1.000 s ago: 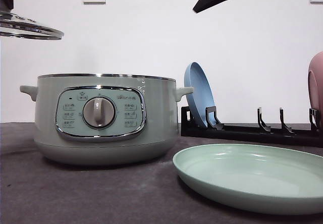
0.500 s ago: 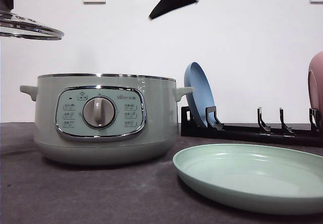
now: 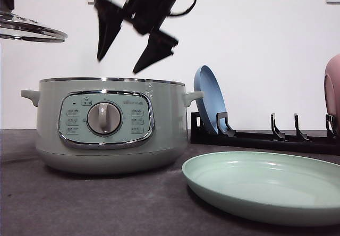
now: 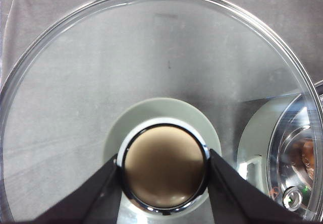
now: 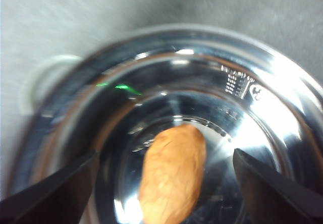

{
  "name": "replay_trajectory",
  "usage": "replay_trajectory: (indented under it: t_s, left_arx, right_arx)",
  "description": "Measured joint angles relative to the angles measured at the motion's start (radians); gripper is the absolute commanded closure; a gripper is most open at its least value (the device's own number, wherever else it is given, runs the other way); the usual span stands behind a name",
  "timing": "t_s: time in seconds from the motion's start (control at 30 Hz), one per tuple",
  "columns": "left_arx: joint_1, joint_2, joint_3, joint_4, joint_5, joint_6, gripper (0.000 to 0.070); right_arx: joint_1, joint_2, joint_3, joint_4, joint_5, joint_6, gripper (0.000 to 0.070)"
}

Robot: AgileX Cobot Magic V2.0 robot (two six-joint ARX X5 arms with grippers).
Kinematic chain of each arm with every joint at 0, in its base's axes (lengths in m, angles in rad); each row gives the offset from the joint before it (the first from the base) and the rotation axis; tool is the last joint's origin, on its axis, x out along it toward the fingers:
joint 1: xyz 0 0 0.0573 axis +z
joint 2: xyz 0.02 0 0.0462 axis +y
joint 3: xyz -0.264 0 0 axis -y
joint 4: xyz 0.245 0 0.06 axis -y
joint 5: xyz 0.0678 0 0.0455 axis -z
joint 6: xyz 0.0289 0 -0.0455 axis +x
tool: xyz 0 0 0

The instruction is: Transfer potato from steamer to green plate

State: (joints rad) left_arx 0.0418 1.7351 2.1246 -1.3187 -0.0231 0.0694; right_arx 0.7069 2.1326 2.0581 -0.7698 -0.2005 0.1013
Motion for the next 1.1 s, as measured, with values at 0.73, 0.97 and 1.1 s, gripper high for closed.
replay_trajectory:
  t_s: [0.73,0.97,1.1]
  left_arx:
    - [0.0,0.0,0.0,0.0,0.002,-0.004,0.0699]
    - [0.0,0.0,0.0,0.0,0.002,-0.005,0.0699]
    - [0.0,0.0,0.0,0.0,0.002,-0.005,0.0699]
  right_arx:
    - [0.043,0.115,0.002,-0.003,0.122,-0.026,0.0152]
    - [0.049,0.139,0.002,-0.006,0.122,-0.026,0.016]
    - [0.051,0.139,0.002,-0.008,0.122,-0.026,0.0286]
